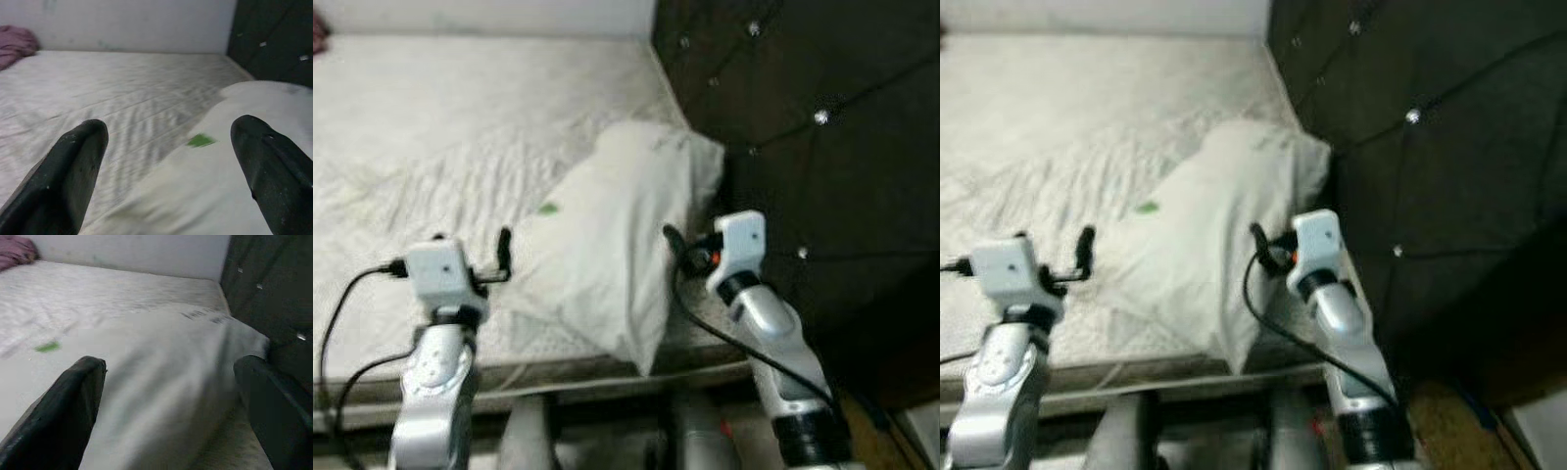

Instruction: Clean up the room

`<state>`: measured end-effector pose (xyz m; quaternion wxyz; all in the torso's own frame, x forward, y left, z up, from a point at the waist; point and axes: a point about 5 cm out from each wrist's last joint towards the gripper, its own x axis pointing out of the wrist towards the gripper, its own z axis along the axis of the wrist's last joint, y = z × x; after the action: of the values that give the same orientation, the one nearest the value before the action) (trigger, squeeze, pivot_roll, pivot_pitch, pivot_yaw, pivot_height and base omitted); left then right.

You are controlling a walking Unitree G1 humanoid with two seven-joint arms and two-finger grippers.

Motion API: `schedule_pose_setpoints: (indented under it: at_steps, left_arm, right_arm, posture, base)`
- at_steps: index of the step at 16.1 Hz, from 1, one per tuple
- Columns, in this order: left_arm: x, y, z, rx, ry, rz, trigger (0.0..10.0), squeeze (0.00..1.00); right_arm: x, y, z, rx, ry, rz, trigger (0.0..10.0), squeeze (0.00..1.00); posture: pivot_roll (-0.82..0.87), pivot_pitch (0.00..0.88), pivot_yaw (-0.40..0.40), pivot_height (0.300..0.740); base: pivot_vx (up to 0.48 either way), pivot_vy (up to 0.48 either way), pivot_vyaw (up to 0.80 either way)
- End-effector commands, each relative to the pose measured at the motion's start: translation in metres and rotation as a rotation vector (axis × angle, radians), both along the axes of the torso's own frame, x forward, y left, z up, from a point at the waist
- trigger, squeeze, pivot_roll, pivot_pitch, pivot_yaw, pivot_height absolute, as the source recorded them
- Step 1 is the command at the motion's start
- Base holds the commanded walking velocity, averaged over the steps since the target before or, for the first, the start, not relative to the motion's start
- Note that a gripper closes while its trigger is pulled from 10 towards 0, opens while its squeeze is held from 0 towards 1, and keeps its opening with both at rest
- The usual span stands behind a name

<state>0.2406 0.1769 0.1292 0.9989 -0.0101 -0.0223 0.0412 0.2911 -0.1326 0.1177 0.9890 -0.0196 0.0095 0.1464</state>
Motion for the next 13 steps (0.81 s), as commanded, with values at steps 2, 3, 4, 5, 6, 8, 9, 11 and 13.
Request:
schedule_pose_setpoints:
  at_steps: [2,3,4,5,6,8,9,11,13]
  left_arm:
    - [-0.004,-0.003,-0.001,0.007,0.015,-0.003,10.0,0.0]
    - [-0.007,-0.001,-0.003,0.013,0.043,0.023,10.0,0.0]
    - [-0.009,0.0,-0.004,0.016,0.053,0.034,10.0,0.0]
    - [-0.012,0.001,-0.005,0.02,0.068,0.048,10.0,0.0]
    - [-0.014,0.001,-0.006,0.01,0.076,0.065,10.0,0.0]
    - [-0.017,-0.002,-0.004,0.015,0.086,0.076,10.0,0.0]
    - [-0.019,-0.002,-0.004,0.012,0.093,0.09,10.0,0.0]
    - [-0.022,-0.003,-0.007,0.002,0.126,0.097,10.0,0.0]
    - [-0.025,-0.009,-0.003,0.045,0.119,0.024,10.0,0.0]
  right_arm:
    - [-0.001,-0.004,-0.001,0.007,0.013,-0.002,10.0,0.0]
    - [0.0,0.0,-0.004,0.0,0.042,0.037,10.0,0.0]
    - [0.0,0.005,-0.005,-0.004,0.048,0.076,10.0,0.0]
    - [-0.002,0.011,-0.007,-0.008,0.056,0.119,10.0,0.0]
    - [-0.002,0.013,-0.009,-0.01,0.072,0.14,10.0,0.0]
    - [-0.001,0.017,-0.013,-0.018,0.115,0.2,10.0,0.0]
    - [-0.001,0.018,-0.013,-0.022,0.126,0.218,10.0,0.0]
    - [0.004,0.021,-0.02,-0.067,0.204,0.314,10.0,0.0]
    - [0.003,0.024,-0.024,-0.082,0.265,0.43,10.0,0.0]
  posture:
    - [-0.02,0.068,-0.035,0.618]
    - [0.0,0.075,-0.039,0.609]
    - [0.0,0.076,-0.04,0.599]
    - [0.01,0.084,-0.044,0.584]
    - [0.01,0.091,-0.048,0.574]
    - [0.03,0.114,-0.051,0.559]
    - [0.03,0.118,-0.051,0.559]
    - [0.04,0.146,-0.056,0.559]
    - [0.05,0.154,-0.066,0.559]
  base:
    - [0.0,0.0,0.0]
    - [0.0,0.0,0.0]
    - [0.0,0.0,0.0]
    - [0.0,0.0,0.0]
    - [0.0,0.0,0.0]
    - [0.0,0.0,0.0]
    - [0.0,0.0,0.0]
    - [0.0,0.0,0.0]
    - [0.0,0.0,0.0]
